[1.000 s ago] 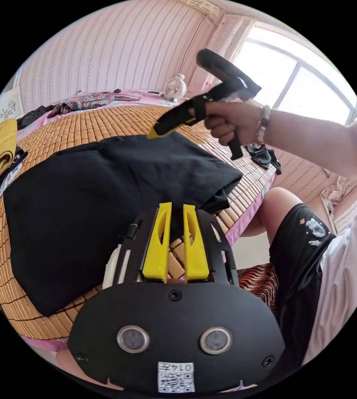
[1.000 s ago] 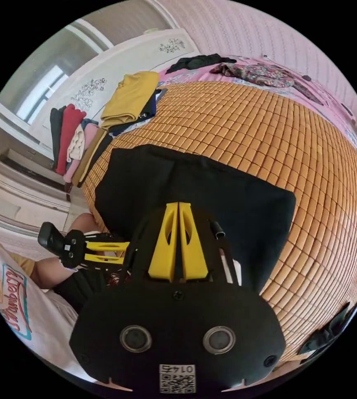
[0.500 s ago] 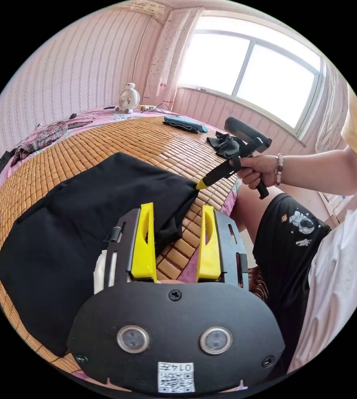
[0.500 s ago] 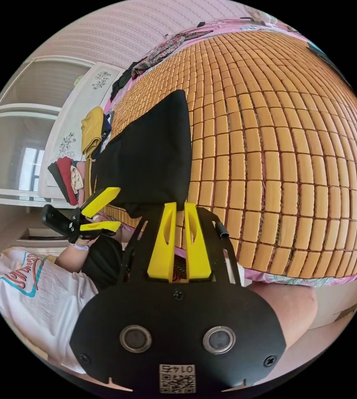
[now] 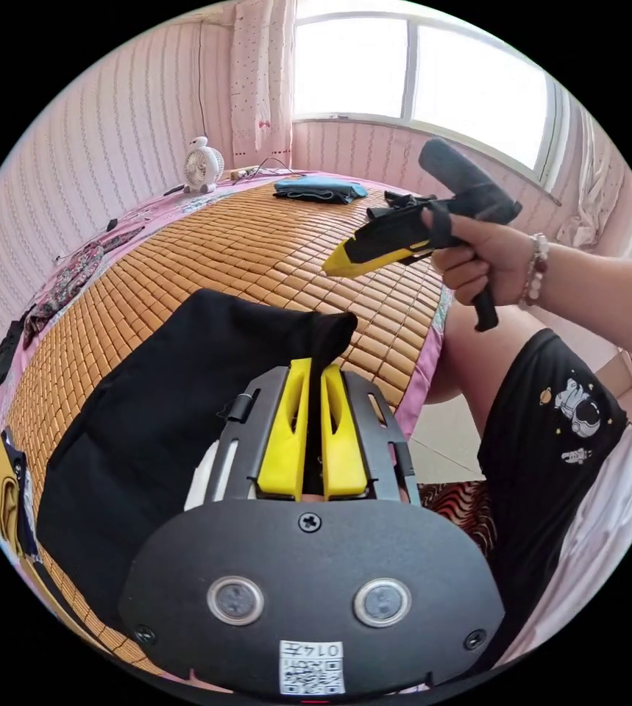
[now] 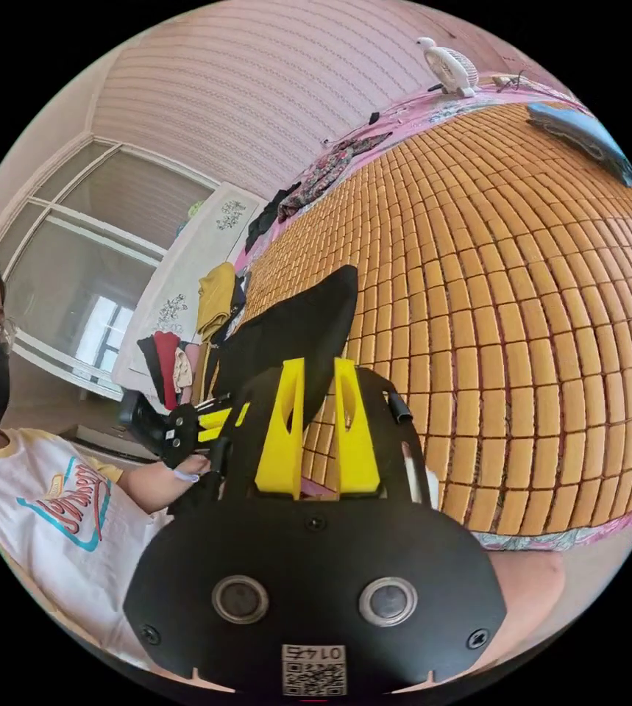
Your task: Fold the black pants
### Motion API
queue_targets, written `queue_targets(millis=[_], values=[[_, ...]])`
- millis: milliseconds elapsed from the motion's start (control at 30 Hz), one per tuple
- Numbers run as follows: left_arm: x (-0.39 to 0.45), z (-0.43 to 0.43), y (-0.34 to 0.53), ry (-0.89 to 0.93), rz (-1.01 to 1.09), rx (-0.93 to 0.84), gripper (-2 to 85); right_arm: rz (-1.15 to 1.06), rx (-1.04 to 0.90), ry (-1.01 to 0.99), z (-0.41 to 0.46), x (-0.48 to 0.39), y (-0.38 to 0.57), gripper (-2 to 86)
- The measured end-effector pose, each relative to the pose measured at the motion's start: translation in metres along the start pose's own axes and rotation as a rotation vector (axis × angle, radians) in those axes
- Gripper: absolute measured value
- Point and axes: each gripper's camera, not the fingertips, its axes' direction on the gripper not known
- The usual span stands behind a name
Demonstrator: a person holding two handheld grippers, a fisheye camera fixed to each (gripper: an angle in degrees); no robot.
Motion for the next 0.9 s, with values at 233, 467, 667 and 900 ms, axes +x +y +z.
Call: queue_targets(millis=[233,467,667,900], values=[[0.004,-0.041,0.028,0.108,-0.019,0.027,-0.5,0.197,0.058,-0.154,0.038,0.044,-0.011,12.6],[0.0,-0.069,0.039,0.157,-0.059,0.087,-0.7,0.401,0.2,-0.407,0.007,0.086,0.001,1.8],[0.0,-0.083,0.016,0.348,-0.117,0.317,-0.8,0.325,0.404,-0.476,-0.093,0.07,0.01,1.0],[-0.047,-0.137,0.039,0.312,-0.302,0.498,-0.2,0.12,0.347,-0.411,-0.089,-0.021,-0.025,2.0]])
